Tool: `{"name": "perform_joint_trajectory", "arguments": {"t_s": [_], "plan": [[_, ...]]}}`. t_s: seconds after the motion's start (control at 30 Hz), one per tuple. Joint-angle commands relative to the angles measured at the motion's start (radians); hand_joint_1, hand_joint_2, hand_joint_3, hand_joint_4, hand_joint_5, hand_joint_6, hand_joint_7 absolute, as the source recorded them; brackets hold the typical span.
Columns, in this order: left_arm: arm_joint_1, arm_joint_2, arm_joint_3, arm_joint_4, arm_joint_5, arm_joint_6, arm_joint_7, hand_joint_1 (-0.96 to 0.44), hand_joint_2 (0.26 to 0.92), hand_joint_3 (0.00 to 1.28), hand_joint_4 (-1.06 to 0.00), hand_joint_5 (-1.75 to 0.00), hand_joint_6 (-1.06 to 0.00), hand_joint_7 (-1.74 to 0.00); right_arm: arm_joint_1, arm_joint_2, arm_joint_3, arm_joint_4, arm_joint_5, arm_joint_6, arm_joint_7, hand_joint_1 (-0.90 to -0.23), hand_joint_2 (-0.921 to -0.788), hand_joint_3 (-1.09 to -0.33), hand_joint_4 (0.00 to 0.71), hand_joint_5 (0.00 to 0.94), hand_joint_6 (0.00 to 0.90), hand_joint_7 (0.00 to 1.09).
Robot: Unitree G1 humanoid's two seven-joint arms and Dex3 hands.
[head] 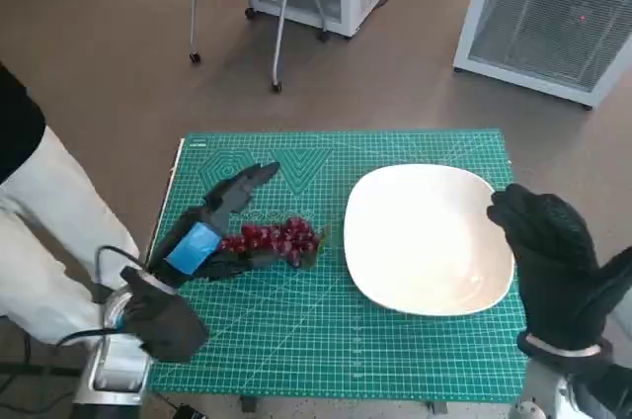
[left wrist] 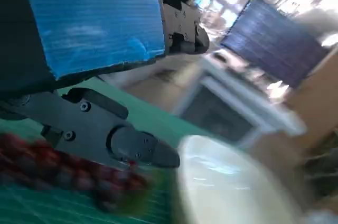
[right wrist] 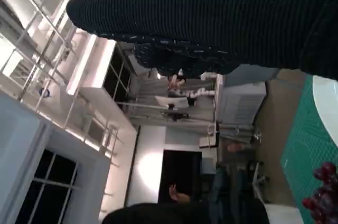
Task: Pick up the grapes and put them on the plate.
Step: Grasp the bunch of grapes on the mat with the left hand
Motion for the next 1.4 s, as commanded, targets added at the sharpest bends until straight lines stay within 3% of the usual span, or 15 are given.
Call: {"name": "perform_joint_trajectory", "arguments": {"t_s": [0.03, 0.4, 0.67, 1.4], "plan": [[-0.001, 0.011, -0.065, -0.042, 0.105, 0.122, 0.002, -0.39, 0.767, 0.00, -0.13, 0.00, -0.25, -0.04, 0.018, -0.001, -0.003, 0.017, -0.012, 0.001, -0.002, -0.382, -0.921, -0.528, 0.430, 0.576, 0.228, 0.91], [-0.062, 0.002, -0.187, -0.014, 0.232, 0.338, -0.032, -0.38, 0.752, 0.00, -0.09, 0.00, -0.27, -0.01, 0.022, -0.002, -0.005, 0.014, -0.013, -0.001, -0.001, -0.378, -0.921, -0.536, 0.427, 0.579, 0.225, 0.91], [-0.139, -0.015, -0.267, 0.080, 0.270, 0.431, -0.047, -0.39, 0.752, 0.00, -0.08, 0.00, -0.27, -0.01, 0.022, -0.006, -0.007, 0.014, -0.009, 0.004, 0.000, -0.377, -0.921, -0.537, 0.426, 0.581, 0.225, 0.90], [-0.363, -0.096, -0.396, 0.517, 0.261, 0.485, 0.016, -0.36, 0.762, 0.00, -0.06, 0.00, -0.25, 0.00, 0.024, -0.007, -0.011, 0.013, -0.005, 0.008, -0.002, -0.380, -0.921, -0.536, 0.426, 0.579, 0.229, 0.90]]}}
